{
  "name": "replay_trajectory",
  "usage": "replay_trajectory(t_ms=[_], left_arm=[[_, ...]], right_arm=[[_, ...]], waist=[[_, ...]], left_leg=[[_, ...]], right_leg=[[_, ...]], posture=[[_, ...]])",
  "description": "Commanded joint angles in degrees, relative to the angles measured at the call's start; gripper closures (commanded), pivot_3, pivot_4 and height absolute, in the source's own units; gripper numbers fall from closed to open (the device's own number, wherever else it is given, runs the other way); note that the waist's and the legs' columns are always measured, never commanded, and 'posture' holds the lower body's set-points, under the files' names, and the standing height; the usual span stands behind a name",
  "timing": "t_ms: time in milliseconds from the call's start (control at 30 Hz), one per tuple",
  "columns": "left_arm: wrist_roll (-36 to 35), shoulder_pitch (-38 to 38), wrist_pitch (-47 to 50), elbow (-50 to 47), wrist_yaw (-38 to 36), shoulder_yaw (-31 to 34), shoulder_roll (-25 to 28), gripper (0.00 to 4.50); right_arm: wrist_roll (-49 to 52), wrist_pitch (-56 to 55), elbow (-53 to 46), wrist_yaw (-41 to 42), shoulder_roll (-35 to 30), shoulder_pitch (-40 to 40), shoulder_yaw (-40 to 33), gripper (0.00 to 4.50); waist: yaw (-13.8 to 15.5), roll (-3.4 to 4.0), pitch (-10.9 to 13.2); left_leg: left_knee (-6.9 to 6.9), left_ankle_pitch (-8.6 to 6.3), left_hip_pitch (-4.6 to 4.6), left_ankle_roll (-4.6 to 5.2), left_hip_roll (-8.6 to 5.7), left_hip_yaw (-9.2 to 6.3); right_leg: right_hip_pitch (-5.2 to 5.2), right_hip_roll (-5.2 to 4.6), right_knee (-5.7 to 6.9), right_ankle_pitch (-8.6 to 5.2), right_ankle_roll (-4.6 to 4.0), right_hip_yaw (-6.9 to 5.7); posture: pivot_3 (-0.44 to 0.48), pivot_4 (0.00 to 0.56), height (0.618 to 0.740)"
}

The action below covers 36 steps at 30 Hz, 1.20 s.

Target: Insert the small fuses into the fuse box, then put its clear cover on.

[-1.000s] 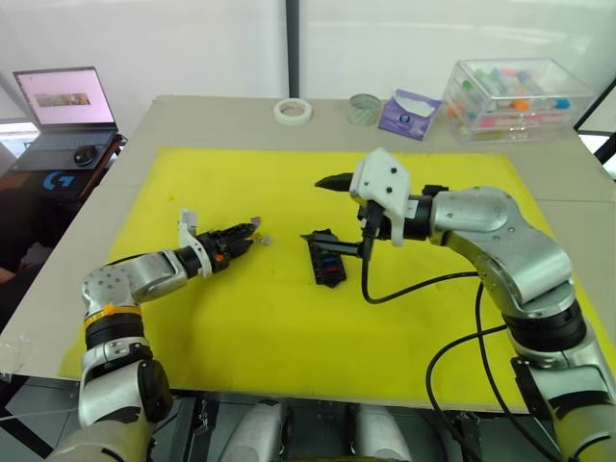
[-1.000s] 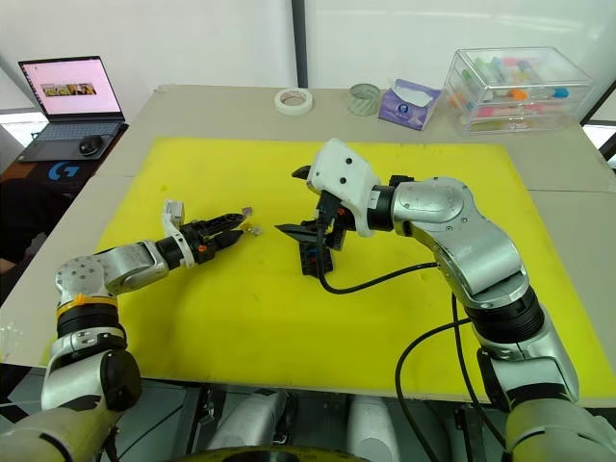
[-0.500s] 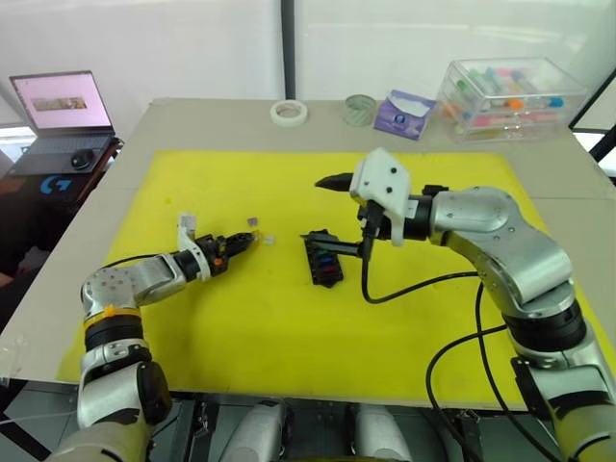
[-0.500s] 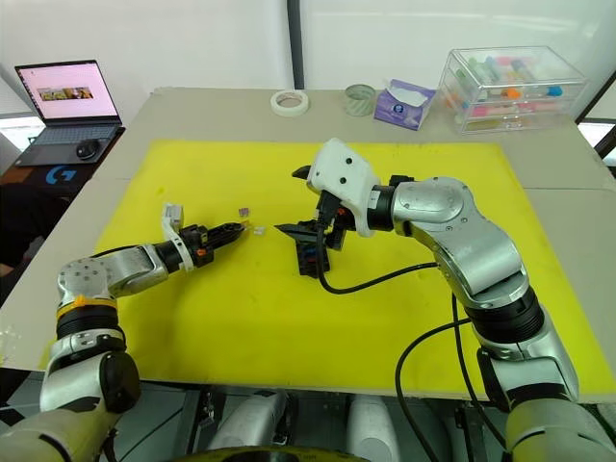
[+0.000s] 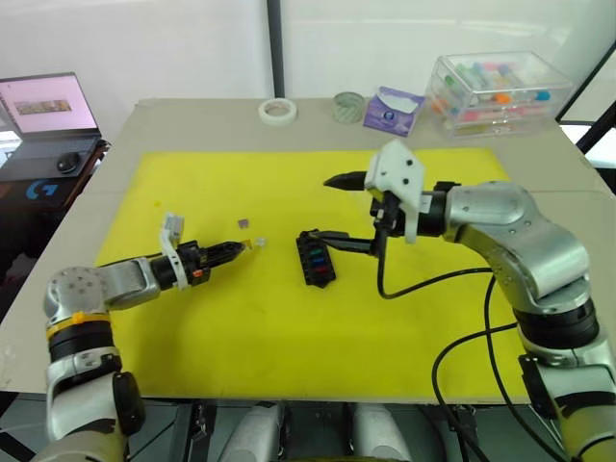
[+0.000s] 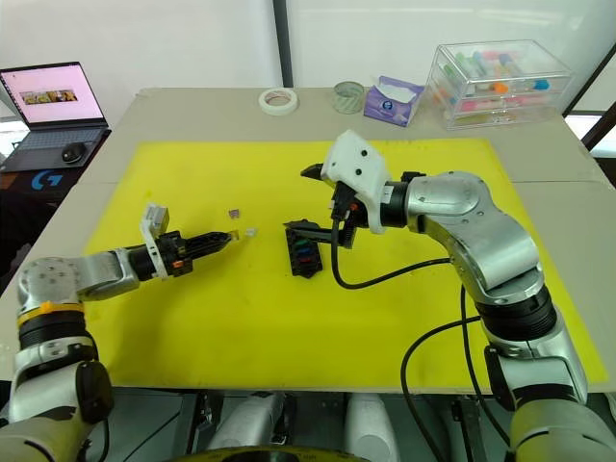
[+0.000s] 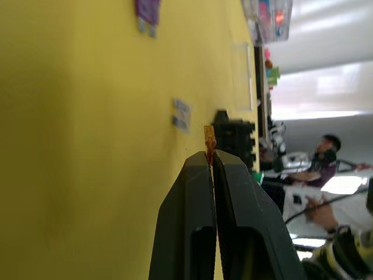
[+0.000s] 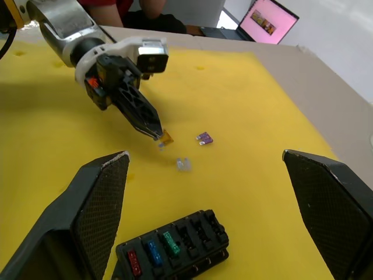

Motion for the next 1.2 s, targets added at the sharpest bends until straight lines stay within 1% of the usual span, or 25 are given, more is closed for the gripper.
replay_trajectory(t_ms=[33,167,267,400,500,533,567,667,800,900,1100,1200], left_arm=[[-0.35,1.33,-4.04,-14.76,-10.25,-3.87,4.75,4.45],[-0.02,0.46,-7.72,-21.37,-16.81,-7.08,7.00,4.45],[1.62,0.84,-12.81,-25.95,-20.92,-9.14,7.34,4.45],[4.77,2.13,-18.86,-29.98,-25.91,-12.41,8.59,4.45],[7.07,1.49,-22.48,-30.79,-28.74,-14.31,9.48,4.45],[9.47,1.61,-25.32,-31.32,-30.45,-15.67,10.25,4.45],[10.30,1.65,-26.47,-31.39,-31.41,-16.30,10.58,4.45],[13.20,1.11,-30.91,-30.99,-33.13,-17.78,10.39,4.45],[19.32,0.51,-39.16,-31.30,-36.73,-21.47,10.11,4.45],[22.96,0.13,-44.90,-30.96,-39.08,-23.64,9.45,4.45],[26.38,-0.23,-51.13,-30.79,-41.21,-25.48,8.08,4.45],[27.41,-0.27,-52.37,-31.66,-40.89,-26.34,7.37,4.50]], right_arm=[[4.03,4.59,0.58,1.58,-1.75,-2.35,-3.17,0.00],[8.73,10.25,2.31,3.24,-2.35,-4.89,-4.14,0.00],[11.39,13.78,3.39,3.20,-1.76,-6.79,-4.51,0.00],[13.52,15.56,4.16,3.20,-1.33,-8.06,-4.81,0.00],[14.69,15.99,4.50,3.89,-1.86,-8.45,-4.94,0.00],[15.03,15.99,4.61,4.25,-2.16,-8.50,-4.98,0.00],[15.18,15.82,4.63,4.51,-2.40,-8.50,-4.95,0.00],[15.91,15.83,4.60,5.10,-2.79,-8.67,-4.92,0.00],[16.93,15.99,4.33,6.21,-3.27,-9.03,-4.28,0.00],[15.50,14.08,4.43,7.32,-3.89,-9.23,-2.78,0.00],[11.21,9.04,4.94,8.64,-4.47,-9.86,0.26,0.00],[9.86,7.48,4.38,9.40,-4.88,-9.83,1.52,0.70]], waist=[[0.12,-0.11,0.07],[0.52,-0.13,0.09],[0.32,-0.13,0.10],[0.22,-0.13,0.11],[0.28,-0.13,0.11],[0.30,-0.13,0.11],[0.30,-0.14,0.12],[0.45,-0.14,0.12],[0.41,-0.14,0.12],[0.40,-0.15,0.13],[0.34,-0.14,0.13],[0.38,-0.15,0.14]], left_leg=[[0.01,0.00,-0.02,0.00,0.00,0.00],[0.04,0.00,-0.02,0.00,-0.02,0.00],[0.00,0.00,-0.02,0.00,-0.02,0.00],[-0.04,0.00,-0.02,0.00,0.00,0.00],[-0.06,0.00,-0.03,0.00,0.00,0.01],[-0.05,0.00,-0.03,0.00,0.00,0.01],[-0.05,0.00,-0.03,0.00,0.00,0.01],[-0.05,0.00,-0.03,0.00,0.00,0.01],[-0.04,0.00,-0.03,0.00,-0.01,0.01],[-0.05,0.00,-0.03,0.00,0.00,0.01],[-0.05,0.00,-0.06,0.00,0.00,0.01],[-0.05,0.00,-0.06,0.00,0.00,0.01]], right_leg=[[0.00,0.00,0.00,0.00,0.00,0.00],[0.09,-0.04,-0.07,0.00,0.00,-0.01],[0.08,-0.04,-0.11,0.00,0.00,-0.01],[0.05,-0.03,-0.12,0.00,0.00,-0.01],[0.04,-0.03,-0.12,0.00,0.00,-0.01],[0.04,-0.03,-0.12,0.00,0.00,-0.01],[0.04,-0.03,-0.12,0.00,0.00,-0.01],[0.07,-0.04,-0.15,0.00,0.00,-0.01],[0.08,-0.04,-0.16,0.00,0.00,-0.02],[0.08,-0.04,-0.16,0.00,0.00,-0.02],[0.03,-0.03,-0.16,0.00,0.00,-0.02],[0.04,-0.03,-0.16,0.00,0.00,-0.03]], posture=[[0.000,0.150,0.740],[0.000,0.150,0.740],[0.000,0.150,0.740],[0.000,0.150,0.740],[0.000,0.150,0.740],[0.000,0.150,0.740],[0.000,0.150,0.740],[0.000,0.150,0.740],[0.000,0.150,0.740],[0.000,0.150,0.740],[0.000,0.150,0.740],[0.000,0.150,0.740]])
